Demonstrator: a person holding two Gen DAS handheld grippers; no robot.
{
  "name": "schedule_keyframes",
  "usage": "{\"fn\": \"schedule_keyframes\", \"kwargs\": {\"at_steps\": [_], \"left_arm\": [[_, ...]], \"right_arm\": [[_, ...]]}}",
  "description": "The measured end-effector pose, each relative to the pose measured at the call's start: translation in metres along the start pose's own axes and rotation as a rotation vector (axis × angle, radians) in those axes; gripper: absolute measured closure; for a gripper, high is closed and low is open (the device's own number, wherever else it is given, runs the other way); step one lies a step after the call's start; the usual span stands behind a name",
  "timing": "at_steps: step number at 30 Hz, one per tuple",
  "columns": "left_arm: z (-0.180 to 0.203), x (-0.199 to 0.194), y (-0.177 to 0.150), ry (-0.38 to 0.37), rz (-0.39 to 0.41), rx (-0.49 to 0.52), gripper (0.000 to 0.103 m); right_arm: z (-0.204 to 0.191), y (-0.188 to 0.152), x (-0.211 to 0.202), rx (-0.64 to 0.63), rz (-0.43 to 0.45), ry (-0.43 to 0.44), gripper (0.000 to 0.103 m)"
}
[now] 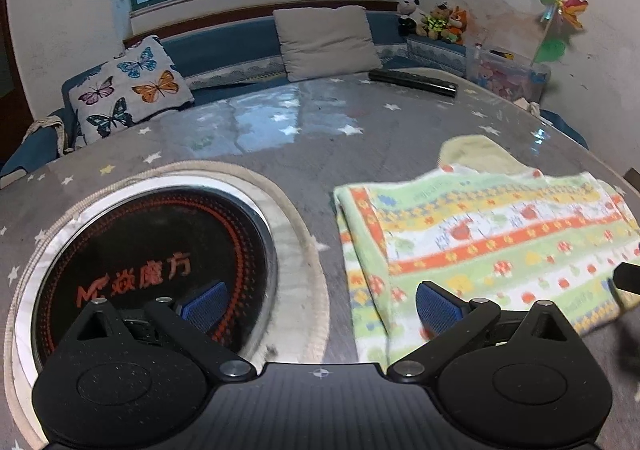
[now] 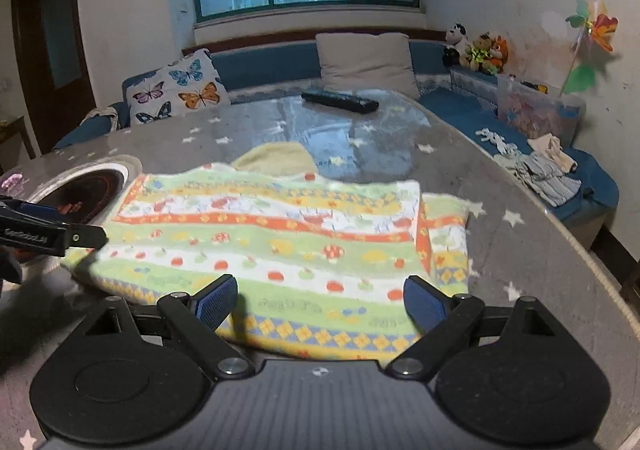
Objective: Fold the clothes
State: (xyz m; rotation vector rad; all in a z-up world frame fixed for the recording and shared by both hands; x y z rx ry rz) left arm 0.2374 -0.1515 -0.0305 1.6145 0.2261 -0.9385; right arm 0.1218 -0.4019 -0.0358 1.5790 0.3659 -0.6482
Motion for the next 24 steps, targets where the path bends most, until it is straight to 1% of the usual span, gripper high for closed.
{"fn": "schedule_keyframes", "kwargs": {"at_steps": [4,7,12,17,19,21,24], "left_arm": [[-0.008,0.011,0.001,0.031,-0.018,0.003,0.000],[-0.013,0.014,0.003,0.023,-0.023,-0.010,0.001],[-0.013,0.019,0.017,0.029,-0.007,-0.014,0.001],[-0.015,0.034,0.030,0.054,-0.009,-0.019,0.001],[-0.016,0.040,0.032,0.060,-0.018,-0.019,0.001],[-0.016,0.042,0.031,0.062,-0.026,-0.019,0.001],[-0.017,0.043,0.030,0.061,-0.035,-0.025,0.001]], "right_arm": [[0.002,0.004,0.012,0.001,-0.016,0.001,0.011],[0.006,0.006,0.021,0.013,-0.036,0.010,0.011],[0.011,0.025,0.031,0.025,-0.010,0.014,0.011],[0.015,0.046,0.058,0.039,-0.017,0.038,0.011],[0.016,0.049,0.069,0.037,-0.033,0.046,0.011],[0.020,0.048,0.079,0.046,-0.059,0.031,0.011],[0.025,0.048,0.080,0.065,-0.059,0.026,0.012]]}}
Point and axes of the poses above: each gripper's, at about its wrist camera, not at the fingertips, and x roughly the way its jaws point, z to its right, y to its top, the point moved 4 cm from there along x, roughly the way its jaws point, and after that the axes turned 6 degrees about -y, right-handed, at the moved point
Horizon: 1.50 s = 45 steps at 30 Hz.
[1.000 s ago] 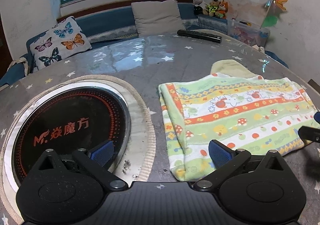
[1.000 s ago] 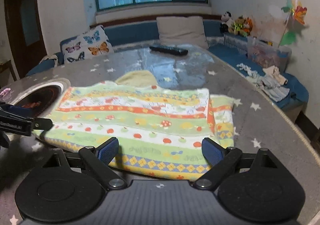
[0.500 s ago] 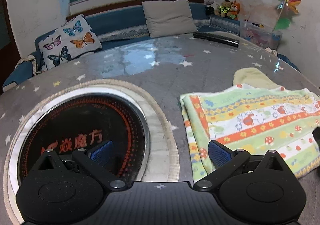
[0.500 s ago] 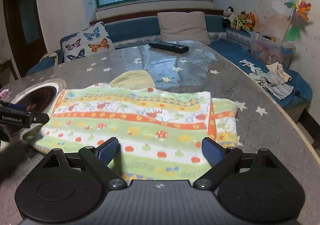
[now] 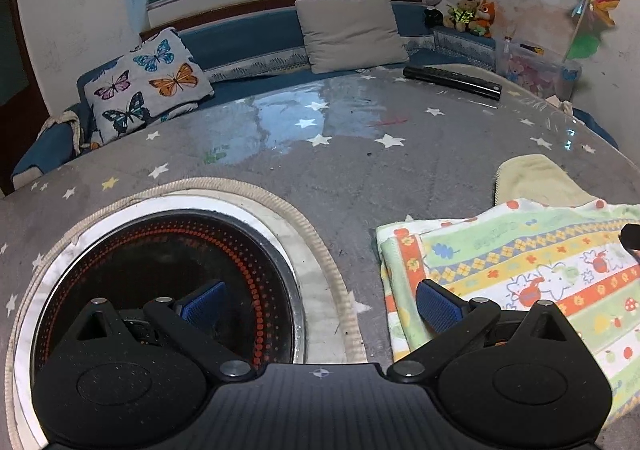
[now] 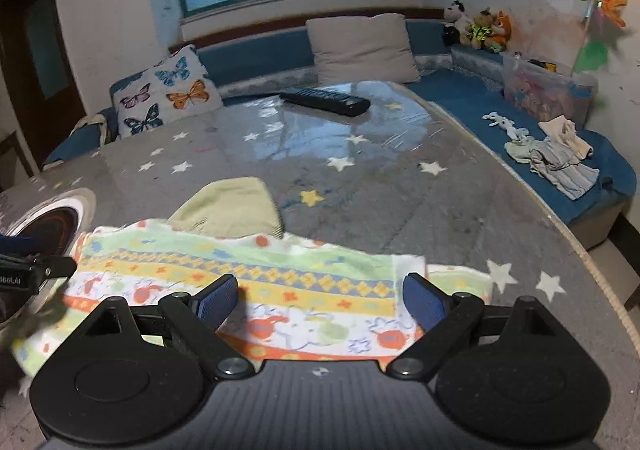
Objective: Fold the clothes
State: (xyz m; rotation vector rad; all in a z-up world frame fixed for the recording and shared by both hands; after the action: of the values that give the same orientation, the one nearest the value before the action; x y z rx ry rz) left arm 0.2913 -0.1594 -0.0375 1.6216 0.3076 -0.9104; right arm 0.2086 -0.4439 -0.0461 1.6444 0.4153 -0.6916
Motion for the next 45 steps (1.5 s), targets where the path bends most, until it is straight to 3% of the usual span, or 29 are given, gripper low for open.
{"fn": "schedule_keyframes", "kwargs": {"at_steps": [6,12,30,45], "left_arm": [[0.006,-0.017,-0.006,-0.029,0.002,-0.002,0.000],[0.015,-0.035,-0.017,-0.051,-0.001,0.007,0.000],[0.029,-0.076,-0.050,-0.111,0.000,0.009,0.000],[0.037,-0.098,-0.068,-0.127,0.000,0.019,0.000]], "right_arm": [[-0.006,-0.005,-0.021,0.002,0.023,0.012,0.010],[-0.022,-0.021,-0.044,-0.023,0.054,0.003,0.000],[-0.055,-0.067,-0.088,-0.063,0.073,-0.063,0.000],[-0.071,-0.085,-0.109,-0.059,0.094,-0.095,0.000]]}}
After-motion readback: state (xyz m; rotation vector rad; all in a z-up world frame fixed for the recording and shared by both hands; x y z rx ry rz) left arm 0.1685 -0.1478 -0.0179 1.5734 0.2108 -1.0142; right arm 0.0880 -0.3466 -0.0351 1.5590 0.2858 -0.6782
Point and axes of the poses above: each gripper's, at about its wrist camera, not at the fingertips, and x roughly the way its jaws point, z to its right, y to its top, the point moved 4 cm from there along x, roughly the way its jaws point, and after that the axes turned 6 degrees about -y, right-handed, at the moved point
